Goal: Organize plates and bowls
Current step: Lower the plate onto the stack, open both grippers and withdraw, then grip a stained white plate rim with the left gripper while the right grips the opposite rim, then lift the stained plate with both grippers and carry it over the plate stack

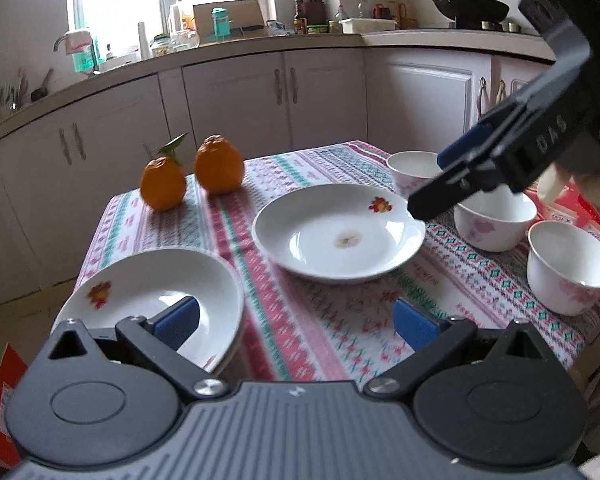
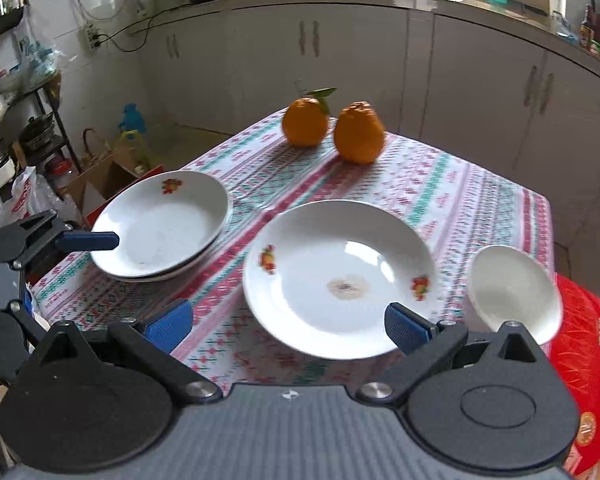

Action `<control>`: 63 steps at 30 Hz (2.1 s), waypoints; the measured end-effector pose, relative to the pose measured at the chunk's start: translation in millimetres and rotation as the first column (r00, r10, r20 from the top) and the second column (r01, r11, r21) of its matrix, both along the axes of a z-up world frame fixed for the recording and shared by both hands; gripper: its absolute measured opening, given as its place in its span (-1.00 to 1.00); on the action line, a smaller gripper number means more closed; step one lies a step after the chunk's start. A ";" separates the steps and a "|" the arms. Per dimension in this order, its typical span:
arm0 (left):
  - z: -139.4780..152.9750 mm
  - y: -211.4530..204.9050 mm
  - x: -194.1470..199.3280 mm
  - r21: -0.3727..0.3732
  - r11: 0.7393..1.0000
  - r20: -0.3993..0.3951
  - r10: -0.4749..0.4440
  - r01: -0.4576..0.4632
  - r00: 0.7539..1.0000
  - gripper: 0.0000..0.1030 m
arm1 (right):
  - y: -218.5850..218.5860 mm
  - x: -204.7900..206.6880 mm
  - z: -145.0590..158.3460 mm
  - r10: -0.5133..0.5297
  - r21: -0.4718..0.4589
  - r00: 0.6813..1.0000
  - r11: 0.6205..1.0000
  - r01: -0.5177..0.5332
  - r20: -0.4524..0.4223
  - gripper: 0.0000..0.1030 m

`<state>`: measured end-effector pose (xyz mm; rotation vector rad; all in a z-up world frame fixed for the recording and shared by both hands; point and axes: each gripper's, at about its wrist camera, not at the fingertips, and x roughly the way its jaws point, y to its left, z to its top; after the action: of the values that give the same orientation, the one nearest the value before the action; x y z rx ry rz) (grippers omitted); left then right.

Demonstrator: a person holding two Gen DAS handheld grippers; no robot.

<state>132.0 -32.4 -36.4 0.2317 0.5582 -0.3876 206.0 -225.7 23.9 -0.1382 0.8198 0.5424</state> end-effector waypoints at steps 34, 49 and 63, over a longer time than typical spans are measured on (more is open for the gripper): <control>-51.5 -67.4 69.5 -0.007 1.000 -0.186 0.025 -0.027 0.982 0.96 | -17.1 186.3 -51.5 0.159 0.003 0.956 0.987 -0.163 -0.246 0.63; -51.7 -67.8 79.4 -0.035 0.999 -0.190 0.006 -0.013 0.982 0.93 | -18.6 224.7 -90.6 0.152 0.050 0.914 0.988 -0.144 -0.377 0.11; -50.4 -64.8 79.7 -0.047 0.999 -0.179 0.002 -0.011 0.984 0.92 | -26.2 225.8 -92.2 0.162 0.116 0.903 0.985 -0.126 -0.398 0.10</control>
<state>211.7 -97.3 -86.8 0.1498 0.7259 -0.4174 431.8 -251.8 -68.3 -0.0031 1.1966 0.7611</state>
